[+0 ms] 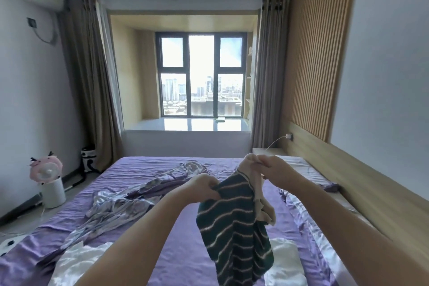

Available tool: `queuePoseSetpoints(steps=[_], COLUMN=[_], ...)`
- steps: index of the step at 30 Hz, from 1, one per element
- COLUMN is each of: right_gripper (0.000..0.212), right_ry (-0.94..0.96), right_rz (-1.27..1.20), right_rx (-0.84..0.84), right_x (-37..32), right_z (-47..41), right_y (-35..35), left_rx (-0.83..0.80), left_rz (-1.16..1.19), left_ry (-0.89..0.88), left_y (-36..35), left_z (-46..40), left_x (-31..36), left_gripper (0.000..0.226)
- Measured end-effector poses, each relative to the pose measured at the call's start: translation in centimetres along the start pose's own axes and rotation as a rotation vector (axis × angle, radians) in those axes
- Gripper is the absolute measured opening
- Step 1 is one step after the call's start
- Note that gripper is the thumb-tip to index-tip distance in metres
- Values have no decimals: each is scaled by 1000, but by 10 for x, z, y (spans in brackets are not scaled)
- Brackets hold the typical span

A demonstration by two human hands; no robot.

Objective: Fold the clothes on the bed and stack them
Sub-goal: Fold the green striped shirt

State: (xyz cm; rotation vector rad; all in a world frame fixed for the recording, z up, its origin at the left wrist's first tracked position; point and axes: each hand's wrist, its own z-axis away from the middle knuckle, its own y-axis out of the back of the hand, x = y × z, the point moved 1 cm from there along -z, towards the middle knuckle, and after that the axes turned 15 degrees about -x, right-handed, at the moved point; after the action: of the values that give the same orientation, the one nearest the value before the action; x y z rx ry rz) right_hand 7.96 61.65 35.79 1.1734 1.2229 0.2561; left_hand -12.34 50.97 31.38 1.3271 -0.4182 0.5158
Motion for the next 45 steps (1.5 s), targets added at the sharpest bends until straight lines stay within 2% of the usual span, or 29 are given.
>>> queuePoseSetpoints(steps=[3,10,13,17,19,22,24,26,29,33,35,40,45], right_gripper=[22,24,25,33,32,22,12,12,9,10,7,32,18], right_ry=[-38,-66,-54,-140,-155,-66,60,113,150,241,253,216,-26], right_rz=[18,155,186,186,195,113,31,-13,-13,-28,-68,-146,-173], right_rx=[55,158,214,264,340,418,409,385,358,372,339,203,-67], right_x=[5,8,8,11,12,9,4,2,0,-14,-17,-6,45], right_z=[-3,-7,-4,5,14,33,49,65,82,92,90,62,24], right_y=[-1,-4,-9,-21,-31,-46,-58,-70,-88,-100,-106,-141,-233], left_rx=[59,167,126,4,13,92,201,336,462,546,526,331,62], left_rz=[26,-49,-66,-69,-139,-269,-378,-464,-471,-459,-430,-371,-287], left_ry=[39,-18,-37,-40,-32,-1,7,-1,-20,-35,-32,71,181], left_y=[8,18,23,25,22,10,-1,-11,-25,-31,-30,-40,-98], left_z=[2,10,13,23,31,46,61,77,102,128,133,122,86], left_x=[-5,-7,-2,9,13,15,15,16,16,8,-2,-55,-146], left_gripper=[24,31,30,24,27,31,40,54,66,65,68,64,51])
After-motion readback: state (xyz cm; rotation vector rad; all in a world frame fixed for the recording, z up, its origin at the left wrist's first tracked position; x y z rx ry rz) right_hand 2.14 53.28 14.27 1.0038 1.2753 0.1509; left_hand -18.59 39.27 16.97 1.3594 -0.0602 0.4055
